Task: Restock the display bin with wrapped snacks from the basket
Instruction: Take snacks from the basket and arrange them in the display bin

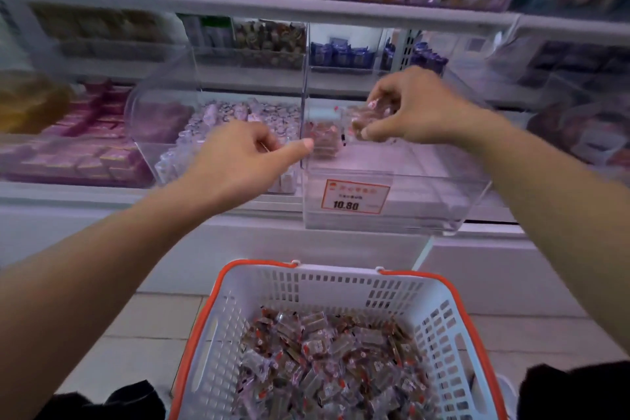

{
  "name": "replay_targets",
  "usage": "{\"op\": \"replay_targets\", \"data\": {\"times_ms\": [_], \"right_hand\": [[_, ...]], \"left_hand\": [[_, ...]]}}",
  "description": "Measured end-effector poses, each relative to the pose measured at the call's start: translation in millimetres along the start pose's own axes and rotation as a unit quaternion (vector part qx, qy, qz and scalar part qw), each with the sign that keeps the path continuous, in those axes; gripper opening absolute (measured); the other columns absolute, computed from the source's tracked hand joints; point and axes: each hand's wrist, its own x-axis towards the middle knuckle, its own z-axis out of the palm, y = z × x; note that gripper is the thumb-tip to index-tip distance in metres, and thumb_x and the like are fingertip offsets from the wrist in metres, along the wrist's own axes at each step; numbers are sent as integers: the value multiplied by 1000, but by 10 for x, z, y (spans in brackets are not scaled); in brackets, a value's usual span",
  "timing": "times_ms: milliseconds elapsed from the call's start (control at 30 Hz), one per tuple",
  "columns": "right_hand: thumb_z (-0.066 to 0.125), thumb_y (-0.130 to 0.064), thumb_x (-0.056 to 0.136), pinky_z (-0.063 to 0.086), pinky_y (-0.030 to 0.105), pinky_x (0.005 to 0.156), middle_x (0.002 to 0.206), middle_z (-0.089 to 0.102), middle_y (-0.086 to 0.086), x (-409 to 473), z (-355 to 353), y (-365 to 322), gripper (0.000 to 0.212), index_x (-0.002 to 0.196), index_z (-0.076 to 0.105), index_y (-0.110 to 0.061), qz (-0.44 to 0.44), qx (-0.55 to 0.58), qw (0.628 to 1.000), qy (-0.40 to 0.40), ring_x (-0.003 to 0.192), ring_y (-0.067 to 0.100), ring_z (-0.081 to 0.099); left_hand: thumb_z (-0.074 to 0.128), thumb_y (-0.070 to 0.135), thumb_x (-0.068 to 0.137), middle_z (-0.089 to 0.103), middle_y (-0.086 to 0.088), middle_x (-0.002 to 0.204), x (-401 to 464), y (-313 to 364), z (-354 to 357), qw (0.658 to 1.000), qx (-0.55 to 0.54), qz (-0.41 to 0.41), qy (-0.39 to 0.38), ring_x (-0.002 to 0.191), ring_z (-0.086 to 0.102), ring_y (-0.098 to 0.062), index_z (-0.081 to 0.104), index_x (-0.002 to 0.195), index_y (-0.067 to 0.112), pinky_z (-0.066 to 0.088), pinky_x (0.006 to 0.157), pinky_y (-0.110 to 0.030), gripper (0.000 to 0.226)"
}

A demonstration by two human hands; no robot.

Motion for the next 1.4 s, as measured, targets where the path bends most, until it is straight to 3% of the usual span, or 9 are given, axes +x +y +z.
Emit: {"op": "replay_targets", "data": {"times_ms": [167,400,567,733,933,1033,1133,1267,1400], "right_hand": [[87,-34,67,45,31,58,77,67,1,544,597,158,35,85,68,-11,-2,-59,992,-110,69,17,60],[87,-36,68,38,29,59,87,53,-3,813,982,321,36,77,54,-28,-36,-134,982,-127,79,20,55],[89,-45,65,41,27,82,122,46,3,852,915,391,94,140,40,-16,42,-116,982,-146,107,24,53],[88,-23,73,43,13,36,84,61,6,936,851,397,37,78,54,-10,206,13,963,-173,69,17,64],[88,-11,72,63,33,59,78,72,14,986,1014,220,31,83,61,-1,238,71,957,-151,68,23,73],[90,-14,70,63,33,61,81,68,13,958,953,177,37,82,56,-4,246,68,956,-145,70,24,72],[87,-25,74,56,25,46,82,63,9,873,743,66,38,79,54,-6,224,-4,965,-138,70,20,67],[81,-35,80,39,27,48,65,53,2,525,408,-217,43,64,49,-11,85,-207,975,6,56,17,52],[64,-35,90,50,32,62,74,64,-1,-286,510,-367,21,81,66,-15,-78,-131,941,303,68,20,59]], "left_hand": [[63,45,87,70,-1,63,182,19,206,998,31,36,-50,59,66,-16,71,71,15,56,65,-35,35],[59,31,81,62,0,59,284,-9,295,993,77,81,-21,61,57,-15,65,65,14,42,54,-28,24],[58,31,83,66,2,62,275,-49,302,995,41,78,-37,64,62,-16,66,69,17,53,61,-34,21],[56,31,85,66,0,65,266,-37,320,996,39,75,-40,63,63,-18,66,71,17,56,62,-39,22],[56,30,85,67,-1,64,256,-32,326,996,35,68,-38,61,64,-20,64,70,16,55,63,-40,21],[56,29,84,68,-1,65,267,-42,319,997,29,63,-42,63,65,-20,64,70,16,56,65,-41,21],[59,32,84,70,-1,64,265,-43,302,997,10,47,-52,66,67,-20,65,71,18,56,66,-37,20],[62,50,77,67,1,59,211,-52,217,999,0,50,-10,63,65,-17,65,69,18,51,62,-30,33],[45,41,63,53,-29,58,78,-187,173,990,-112,62,50,48,48,-27,53,56,-3,49,52,-46,45]]}}
